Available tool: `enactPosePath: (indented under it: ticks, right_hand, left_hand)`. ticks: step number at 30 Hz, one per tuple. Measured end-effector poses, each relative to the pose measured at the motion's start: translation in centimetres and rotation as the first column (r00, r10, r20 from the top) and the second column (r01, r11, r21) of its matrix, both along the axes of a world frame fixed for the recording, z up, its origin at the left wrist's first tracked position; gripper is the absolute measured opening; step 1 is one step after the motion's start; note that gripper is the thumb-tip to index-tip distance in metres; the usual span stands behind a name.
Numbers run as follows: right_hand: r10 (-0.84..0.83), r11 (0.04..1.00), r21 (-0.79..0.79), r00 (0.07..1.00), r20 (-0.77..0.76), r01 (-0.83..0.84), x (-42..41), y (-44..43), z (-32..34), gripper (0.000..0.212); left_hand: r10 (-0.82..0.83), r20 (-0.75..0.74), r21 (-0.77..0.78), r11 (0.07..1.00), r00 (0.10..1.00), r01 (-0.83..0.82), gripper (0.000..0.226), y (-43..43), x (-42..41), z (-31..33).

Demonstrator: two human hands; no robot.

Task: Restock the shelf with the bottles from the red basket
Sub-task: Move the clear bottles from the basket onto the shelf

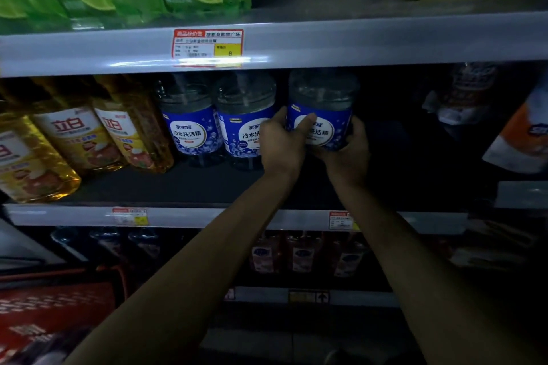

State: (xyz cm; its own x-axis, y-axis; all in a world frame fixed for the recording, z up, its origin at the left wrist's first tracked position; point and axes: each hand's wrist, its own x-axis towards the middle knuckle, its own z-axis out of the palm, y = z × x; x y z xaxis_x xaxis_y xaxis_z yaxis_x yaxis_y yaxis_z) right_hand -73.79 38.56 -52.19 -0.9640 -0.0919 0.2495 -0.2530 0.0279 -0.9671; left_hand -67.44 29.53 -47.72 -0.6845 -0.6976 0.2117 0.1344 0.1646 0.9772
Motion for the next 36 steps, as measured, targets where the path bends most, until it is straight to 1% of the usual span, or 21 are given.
enactPosePath:
  ticks: [2,6,8,11,14,16,20,23,25,27,30,32,33,36]
  right_hand:
    - [-0.016,1.0,0.023,1.0,-0.001,0.016,0.0,-0.3,-0.3,0.097]
    - [-0.026,0.996,0.08,1.0,-0.004,0.027,0.3,-0.7,-0.6,0.087]
    - [-0.026,0.995,0.091,1.0,-0.002,0.026,0.5,-0.9,-0.6,0.085]
    - [-0.014,0.994,0.106,1.0,0.004,0.014,0.7,-1.0,-0.4,0.089]
    - [0.026,0.99,0.139,0.999,0.045,-0.032,1.0,-0.5,0.0,0.093]
    - [0.056,0.983,0.172,0.996,0.073,-0.068,1.3,0.0,0.1,0.094]
    - [0.099,0.966,0.224,0.986,0.135,-0.128,2.3,1.3,0.3,0.095]
    - [0.114,0.943,0.298,0.984,0.134,-0.149,3.6,2.2,0.7,0.093]
    - [0.127,0.925,0.343,0.983,0.132,-0.165,4.1,2.7,0.8,0.093]
    - [0.128,0.91,0.373,0.979,0.162,-0.18,4.9,3.3,1.2,0.096]
    - [0.148,0.889,0.394,0.961,0.233,-0.233,6.4,4.5,2.2,0.09]
    - [0.182,0.858,0.438,0.956,0.228,-0.268,7.5,5.0,2.8,0.085]
    - [0.192,0.825,0.493,0.958,0.212,-0.275,8.3,5.2,3.1,0.084]
    - [0.217,0.652,0.732,0.974,0.068,-0.197,10.6,5.3,3.3,0.089]
  left_hand:
    - [0.023,0.01,-0.039,0.999,1.0,-0.022,0.044,0.2,0.0,-0.1]
    - [0.04,0.038,-0.084,0.996,0.998,-0.037,0.045,0.1,0.1,-1.4]
    - [0.009,0.04,-0.084,0.996,0.999,-0.005,0.054,-0.3,0.2,-2.3]
    - [-0.054,0.033,-0.052,0.997,0.998,0.055,0.066,-1.1,0.4,-2.9]
    - [-0.094,0.062,-0.079,0.992,0.994,0.099,0.072,-1.0,0.9,-2.4]
    - [-0.126,0.089,-0.094,0.986,0.988,0.134,0.071,-1.0,1.4,-2.3]
    - [-0.19,0.196,-0.099,0.972,0.962,0.212,0.057,-1.3,2.8,-2.1]
    - [-0.194,0.285,-0.124,0.964,0.939,0.237,0.058,-1.5,4.5,-1.9]
    - [-0.186,0.336,-0.171,0.952,0.923,0.254,0.056,-1.8,5.6,-2.0]
    - [-0.174,0.363,-0.228,0.936,0.915,0.269,0.056,-2.1,7.0,-2.0]
    - [-0.153,0.429,-0.322,0.895,0.89,0.309,0.057,-2.4,9.4,-1.9]
    - [-0.15,0.456,-0.364,0.868,0.877,0.338,0.056,-2.5,11.1,-1.9]
    - [-0.151,0.466,-0.381,0.855,0.872,0.352,0.056,-2.6,12.0,-1.9]
    - [-0.118,0.503,-0.461,0.802,0.856,0.381,0.057,-3.6,14.9,-2.0]
